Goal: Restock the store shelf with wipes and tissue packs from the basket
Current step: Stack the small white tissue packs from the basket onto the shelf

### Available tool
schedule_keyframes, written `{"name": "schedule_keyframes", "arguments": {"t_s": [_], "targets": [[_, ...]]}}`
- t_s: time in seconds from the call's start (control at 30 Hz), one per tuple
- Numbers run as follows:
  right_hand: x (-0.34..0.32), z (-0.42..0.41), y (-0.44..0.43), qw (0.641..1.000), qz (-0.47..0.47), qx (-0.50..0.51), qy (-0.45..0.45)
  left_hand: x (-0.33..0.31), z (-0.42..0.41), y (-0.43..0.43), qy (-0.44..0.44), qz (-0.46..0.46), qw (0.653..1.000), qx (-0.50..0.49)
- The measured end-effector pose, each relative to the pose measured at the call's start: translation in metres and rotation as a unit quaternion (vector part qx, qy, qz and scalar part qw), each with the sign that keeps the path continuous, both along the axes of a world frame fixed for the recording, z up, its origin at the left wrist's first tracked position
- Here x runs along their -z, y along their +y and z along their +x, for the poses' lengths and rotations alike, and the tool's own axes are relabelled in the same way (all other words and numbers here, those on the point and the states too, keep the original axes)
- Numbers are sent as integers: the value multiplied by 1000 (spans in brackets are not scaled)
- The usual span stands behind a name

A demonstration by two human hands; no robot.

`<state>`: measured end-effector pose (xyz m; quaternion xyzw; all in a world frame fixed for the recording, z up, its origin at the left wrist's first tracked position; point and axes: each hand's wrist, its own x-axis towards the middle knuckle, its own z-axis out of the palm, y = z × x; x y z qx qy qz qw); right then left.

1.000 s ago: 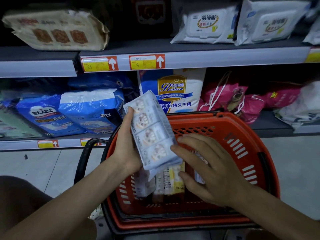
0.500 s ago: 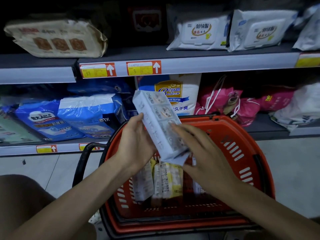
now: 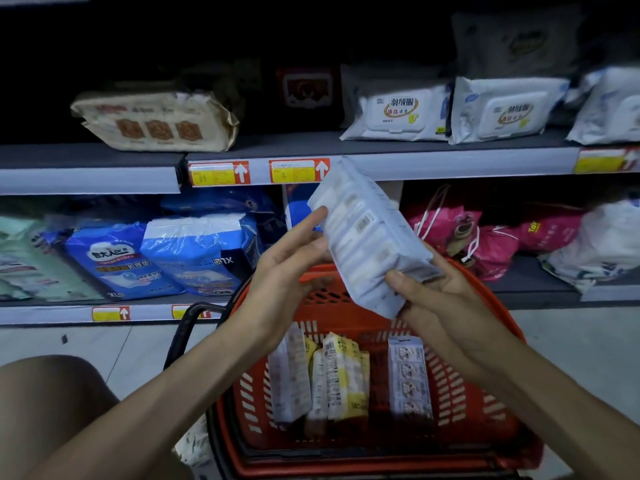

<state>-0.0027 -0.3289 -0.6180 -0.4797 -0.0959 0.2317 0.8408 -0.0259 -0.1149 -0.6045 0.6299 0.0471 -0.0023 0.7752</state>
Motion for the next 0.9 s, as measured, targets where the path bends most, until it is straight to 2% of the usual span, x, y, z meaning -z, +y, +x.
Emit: {"name": "schedule_keyframes", "arguments": {"t_s": [0.1,0.2,0.33,0.47,0.67,0.8,0.9], "targets": [[-12,0,0,1000,10,18,-2,-13,-2,2,-47,74,996,4],[-31,-5,1,998,2,42,-46,-30,-8,1,-95,128,987,12],[-58,-6,2,989,-31,99,-106,-57,-11,4,-148,255,955,39],[-91,-11,9,968,-87,142,-189,-87,-11,6,-179,335,924,43],[-147,-14,32,914,-140,194,-327,-134,-8,16,-243,352,904,3],[-181,0,55,897,-124,185,-382,-166,4,28,-281,353,892,-35],[-210,14,73,877,-116,179,-431,-193,19,40,-308,379,870,-73]]}}
